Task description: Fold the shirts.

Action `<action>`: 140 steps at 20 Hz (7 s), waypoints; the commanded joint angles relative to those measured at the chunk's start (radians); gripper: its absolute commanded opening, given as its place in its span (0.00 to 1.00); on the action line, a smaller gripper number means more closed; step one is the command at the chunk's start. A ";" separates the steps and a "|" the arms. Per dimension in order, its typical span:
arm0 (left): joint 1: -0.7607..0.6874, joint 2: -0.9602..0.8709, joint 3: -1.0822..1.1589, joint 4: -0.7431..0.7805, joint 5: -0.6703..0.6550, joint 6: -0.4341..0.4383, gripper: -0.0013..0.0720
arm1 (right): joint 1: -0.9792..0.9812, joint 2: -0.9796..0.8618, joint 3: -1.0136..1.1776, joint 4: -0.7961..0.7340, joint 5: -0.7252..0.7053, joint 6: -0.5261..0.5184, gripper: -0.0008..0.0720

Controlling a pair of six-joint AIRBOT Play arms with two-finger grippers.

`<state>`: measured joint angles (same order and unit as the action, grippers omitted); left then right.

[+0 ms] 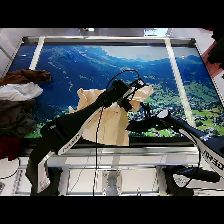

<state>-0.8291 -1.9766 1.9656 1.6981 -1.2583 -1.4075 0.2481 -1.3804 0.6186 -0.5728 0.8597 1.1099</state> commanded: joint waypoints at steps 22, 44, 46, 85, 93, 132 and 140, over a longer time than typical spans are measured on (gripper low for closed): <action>0.079 0.214 0.001 0.169 -0.092 -0.011 0.04 | -0.416 0.283 0.249 -0.173 0.225 0.008 0.04; 0.080 0.697 0.086 0.653 -0.429 -0.137 0.04 | -0.598 0.405 1.170 -0.615 0.376 0.158 0.04; 0.080 0.784 0.086 0.617 -0.471 -0.200 0.04 | -0.597 0.420 1.252 -0.611 0.336 0.158 0.04; 0.856 1.240 -1.563 -0.536 0.509 -0.207 0.97 | -0.627 -0.055 1.089 -0.616 0.462 0.203 0.58; 0.853 0.985 -1.601 -1.017 0.629 0.143 0.97 | -0.626 -0.054 1.053 -0.488 0.470 0.150 0.58; 0.854 0.879 -1.564 -1.411 0.745 0.498 0.04 | -0.479 -0.080 0.190 -0.054 -0.058 0.125 0.05; 0.854 1.054 -1.155 -1.314 0.483 0.504 0.04 | -0.607 0.345 0.383 -0.045 0.244 0.012 0.04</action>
<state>0.0246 -1.0092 0.6689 0.3241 -0.6315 -0.8864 -0.3019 -1.2083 0.9340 -0.5930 0.9630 1.1271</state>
